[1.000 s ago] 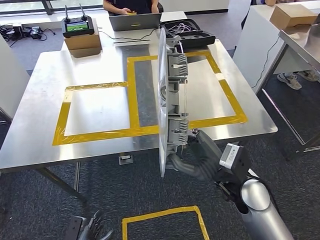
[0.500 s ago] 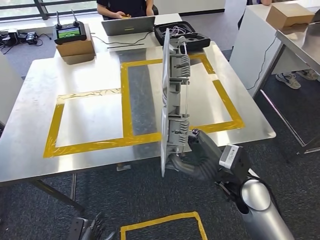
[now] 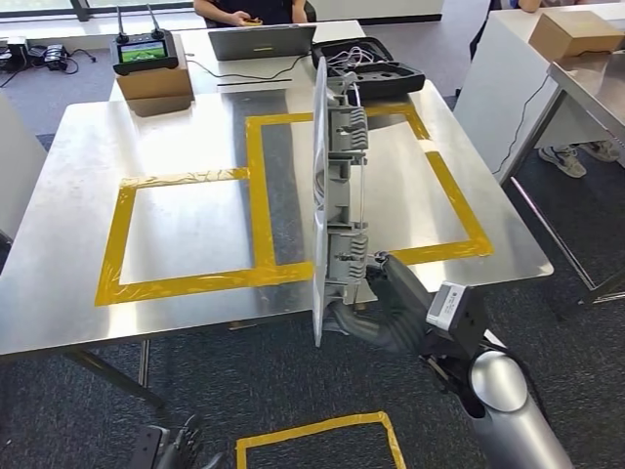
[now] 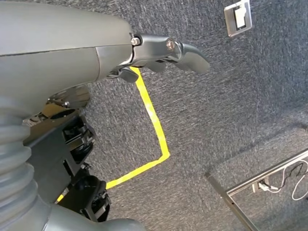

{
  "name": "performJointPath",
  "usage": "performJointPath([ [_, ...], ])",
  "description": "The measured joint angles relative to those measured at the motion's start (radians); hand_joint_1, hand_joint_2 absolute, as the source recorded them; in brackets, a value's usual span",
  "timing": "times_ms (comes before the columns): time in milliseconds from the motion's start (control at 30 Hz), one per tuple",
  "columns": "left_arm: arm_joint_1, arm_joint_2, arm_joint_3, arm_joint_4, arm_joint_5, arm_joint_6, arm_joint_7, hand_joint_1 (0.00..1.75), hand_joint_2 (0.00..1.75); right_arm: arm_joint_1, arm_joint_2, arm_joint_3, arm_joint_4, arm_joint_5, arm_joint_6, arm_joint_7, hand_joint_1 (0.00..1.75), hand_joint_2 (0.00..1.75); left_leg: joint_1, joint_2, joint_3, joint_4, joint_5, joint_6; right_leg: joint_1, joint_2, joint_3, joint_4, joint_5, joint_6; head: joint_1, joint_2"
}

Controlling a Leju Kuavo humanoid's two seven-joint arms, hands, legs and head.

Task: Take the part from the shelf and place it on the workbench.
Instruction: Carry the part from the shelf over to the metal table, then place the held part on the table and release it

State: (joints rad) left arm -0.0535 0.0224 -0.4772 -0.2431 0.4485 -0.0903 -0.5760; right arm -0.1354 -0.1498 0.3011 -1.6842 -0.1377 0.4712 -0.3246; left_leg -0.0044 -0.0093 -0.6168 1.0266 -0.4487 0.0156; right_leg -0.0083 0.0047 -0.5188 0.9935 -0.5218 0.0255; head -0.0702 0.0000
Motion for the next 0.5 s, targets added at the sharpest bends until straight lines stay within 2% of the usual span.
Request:
performJointPath([
  [133, 0.000, 0.000, 0.000, 0.000, -0.001, 0.000, 0.000, 0.00, 1.75, 0.004, 0.000, 0.000, 0.000, 0.000, -0.001, 0.000, 1.75, 1.75, 0.000, 0.001, 0.001, 0.000, 0.001, 0.001, 0.000, 0.000, 0.000, 0.000, 0.001, 0.003, 0.000, 0.000],
  [500, -0.001, -0.003, 0.000, 0.000, -0.010, 0.000, 0.000, 0.00, 1.75, 0.001, 0.000, 0.000, 0.000, 0.019, -0.011, 0.014, 1.75, 1.75, 0.001, 0.002, 0.004, -0.002, 0.003, -0.001, 0.002, 0.000, 0.001, 0.002, 0.001, 0.003, 0.000, 0.000],
])
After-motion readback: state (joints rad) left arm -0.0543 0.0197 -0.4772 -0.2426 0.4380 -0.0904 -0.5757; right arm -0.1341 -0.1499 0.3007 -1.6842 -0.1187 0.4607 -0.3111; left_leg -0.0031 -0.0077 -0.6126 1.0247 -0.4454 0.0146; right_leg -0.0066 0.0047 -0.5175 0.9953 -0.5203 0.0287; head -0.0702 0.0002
